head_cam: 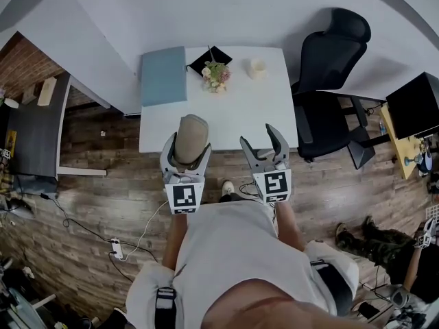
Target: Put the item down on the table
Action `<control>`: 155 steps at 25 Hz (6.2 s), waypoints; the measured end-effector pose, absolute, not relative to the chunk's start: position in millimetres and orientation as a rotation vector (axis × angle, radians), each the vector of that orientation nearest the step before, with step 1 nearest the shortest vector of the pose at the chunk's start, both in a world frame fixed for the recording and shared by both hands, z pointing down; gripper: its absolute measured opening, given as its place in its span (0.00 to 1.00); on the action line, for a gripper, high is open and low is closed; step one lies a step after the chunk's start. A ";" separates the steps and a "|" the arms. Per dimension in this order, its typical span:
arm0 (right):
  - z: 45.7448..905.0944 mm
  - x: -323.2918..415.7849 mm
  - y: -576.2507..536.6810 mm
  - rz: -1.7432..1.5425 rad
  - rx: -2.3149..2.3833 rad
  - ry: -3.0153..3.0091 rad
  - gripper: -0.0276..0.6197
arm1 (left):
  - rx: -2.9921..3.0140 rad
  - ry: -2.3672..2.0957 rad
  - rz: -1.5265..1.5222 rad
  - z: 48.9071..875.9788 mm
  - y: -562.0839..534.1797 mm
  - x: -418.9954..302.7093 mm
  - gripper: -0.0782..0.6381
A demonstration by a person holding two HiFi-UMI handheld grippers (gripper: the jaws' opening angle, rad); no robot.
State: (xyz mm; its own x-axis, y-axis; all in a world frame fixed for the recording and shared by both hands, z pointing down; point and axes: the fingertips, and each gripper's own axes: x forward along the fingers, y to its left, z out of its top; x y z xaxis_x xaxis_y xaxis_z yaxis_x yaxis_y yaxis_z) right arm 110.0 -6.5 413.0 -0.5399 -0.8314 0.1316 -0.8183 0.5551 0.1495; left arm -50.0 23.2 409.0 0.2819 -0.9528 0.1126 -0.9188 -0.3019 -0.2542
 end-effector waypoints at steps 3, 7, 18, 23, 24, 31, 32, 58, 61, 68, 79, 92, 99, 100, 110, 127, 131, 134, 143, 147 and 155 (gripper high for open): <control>413.9 115.4 -15.7 -0.093 1.387 -2.618 0.53 | -2.386 1.774 -0.372 407.7 16.0 -43.1 0.66; 415.5 119.1 -23.3 -0.087 1.375 -2.631 0.52 | -2.373 1.782 -0.383 407.9 10.3 -37.8 0.66; 419.8 117.8 -45.6 -0.070 1.357 -2.636 0.51 | -2.382 1.793 -0.400 415.9 -9.4 -34.6 0.66; 426.3 114.1 -55.1 -0.056 1.360 -2.620 0.50 | -2.393 1.785 -0.397 419.6 -22.5 -39.9 0.66; 427.0 113.8 -57.8 -0.056 1.364 -2.615 0.50 | -2.397 1.782 -0.395 420.5 -26.0 -40.7 0.66; 422.3 110.1 -88.2 -0.080 1.396 -2.586 0.50 | -2.424 1.747 -0.370 418.5 -59.8 -44.5 0.66; 422.4 109.5 -93.0 -0.081 1.402 -2.582 0.50 | -2.428 1.740 -0.369 418.8 -64.5 -45.2 0.66; 427.8 50.8 -194.4 -0.071 1.512 -2.442 0.48 | -2.550 1.635 -0.315 433.3 -185.0 -108.1 0.66; 431.0 51.1 -197.2 -0.060 1.524 -2.413 0.48 | -2.574 1.623 -0.308 437.6 -191.7 -109.3 0.66; 439.8 49.7 -207.3 -0.042 1.508 -2.375 0.48 | -2.613 1.623 -0.320 451.6 -205.8 -111.6 0.66; 461.7 47.3 -230.2 0.003 1.401 -2.417 0.48 | -2.642 1.608 -0.437 481.3 -216.6 -94.6 0.66; 508.9 67.2 -253.6 0.111 1.248 -2.439 0.45 | -2.708 1.667 -0.659 549.0 -220.6 -67.6 0.66; 537.4 68.8 -246.7 0.172 1.171 -2.429 0.45 | -2.744 1.645 -0.751 577.2 -212.3 -52.5 0.66; 541.1 69.0 -245.7 0.179 1.164 -2.427 0.45 | -2.748 1.644 -0.761 580.9 -211.3 -51.1 0.66; 575.4 71.5 -234.9 0.257 1.097 -2.405 0.44 | -2.789 1.625 -0.852 614.4 -204.4 -41.2 0.66; 623.9 69.6 -230.6 0.335 1.007 -2.349 0.43 | -2.851 1.595 -0.986 665.4 -200.4 -33.9 0.66; 635.0 68.8 -228.8 0.351 0.985 -2.335 0.43 | -2.863 1.583 -1.016 675.2 -200.1 -33.3 0.66; 643.1 67.6 -228.0 0.361 0.965 -2.324 0.43 | -2.874 1.571 -1.041 682.8 -199.6 -32.1 0.66; 673.8 64.8 -221.7 0.391 0.902 -2.284 0.43 | -2.906 1.541 -1.120 711.0 -193.3 -26.8 0.66; 684.9 64.0 -218.7 0.400 0.877 -2.265 0.43 | -2.919 1.526 -1.158 722.6 -190.0 -24.9 0.66; 703.8 64.3 -213.2 0.404 0.844 -2.234 0.43 | -2.938 1.490 -1.229 746.3 -184.0 -19.1 0.66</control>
